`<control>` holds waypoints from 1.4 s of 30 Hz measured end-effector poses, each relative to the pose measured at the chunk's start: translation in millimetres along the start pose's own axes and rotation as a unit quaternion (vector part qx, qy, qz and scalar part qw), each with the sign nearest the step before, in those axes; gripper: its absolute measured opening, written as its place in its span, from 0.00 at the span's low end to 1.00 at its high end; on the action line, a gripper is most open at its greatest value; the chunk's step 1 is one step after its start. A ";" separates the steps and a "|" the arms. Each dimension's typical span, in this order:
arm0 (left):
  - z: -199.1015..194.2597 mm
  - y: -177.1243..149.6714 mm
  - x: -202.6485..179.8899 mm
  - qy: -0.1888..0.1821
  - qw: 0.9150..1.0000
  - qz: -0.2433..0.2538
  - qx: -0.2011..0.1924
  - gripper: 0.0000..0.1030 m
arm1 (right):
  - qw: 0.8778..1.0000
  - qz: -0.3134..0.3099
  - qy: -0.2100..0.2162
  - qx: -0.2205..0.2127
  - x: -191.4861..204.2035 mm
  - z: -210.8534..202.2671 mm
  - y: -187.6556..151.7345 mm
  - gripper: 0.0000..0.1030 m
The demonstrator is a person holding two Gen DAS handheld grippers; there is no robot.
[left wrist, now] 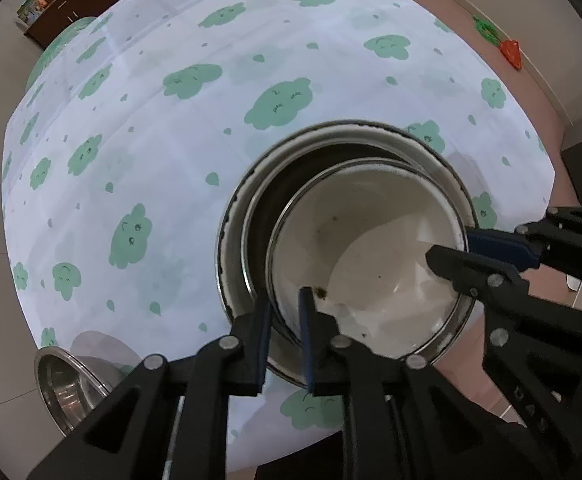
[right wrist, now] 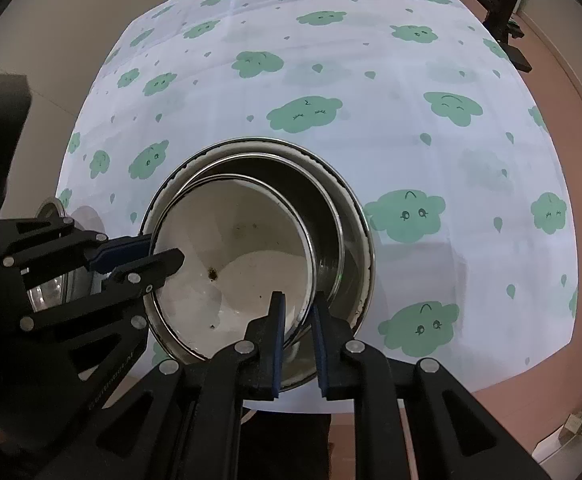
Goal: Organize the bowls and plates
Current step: 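Lower the white enamel bowl into the steel bowl stack with both grippers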
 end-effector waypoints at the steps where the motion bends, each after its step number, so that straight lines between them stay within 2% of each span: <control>1: -1.8 -0.9 -0.2 -0.002 1.000 0.001 -0.003 0.15 | 1.000 0.000 0.000 0.000 0.4 -0.5 -0.4 0.16; 6: -10.2 -2.5 2.6 -0.004 1.000 0.000 -0.018 0.16 | 1.000 -0.004 -0.005 -0.010 2.7 -8.8 -1.4 0.27; 18: -18.0 -6.1 16.9 -0.007 0.999 -0.018 -0.029 0.18 | 0.999 -0.002 -0.003 -0.033 0.3 -19.9 -2.7 0.28; 23: -20.9 -10.8 34.5 -0.005 0.998 -0.041 -0.037 0.27 | 0.999 0.011 -0.002 -0.048 -7.8 -27.1 -3.5 0.28; 32: -6.6 -17.4 56.5 -0.013 0.997 -0.078 -0.019 0.28 | 0.998 0.032 -0.008 -0.053 -26.8 -26.5 0.0 0.27; 42: -3.4 -12.8 56.5 -0.025 0.996 -0.085 -0.017 0.28 | 0.998 0.041 -0.020 -0.047 -42.5 -16.4 4.0 0.27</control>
Point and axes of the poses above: each gripper's, at about its wrist camera, not at the fingertips, and z roughly the way its jaws point, x to its left, y to its top, the point moved 4 cm from there along z, roughly the way its jaws point, and after that the axes turned 12 degrees about x, right-handed, at the moved point
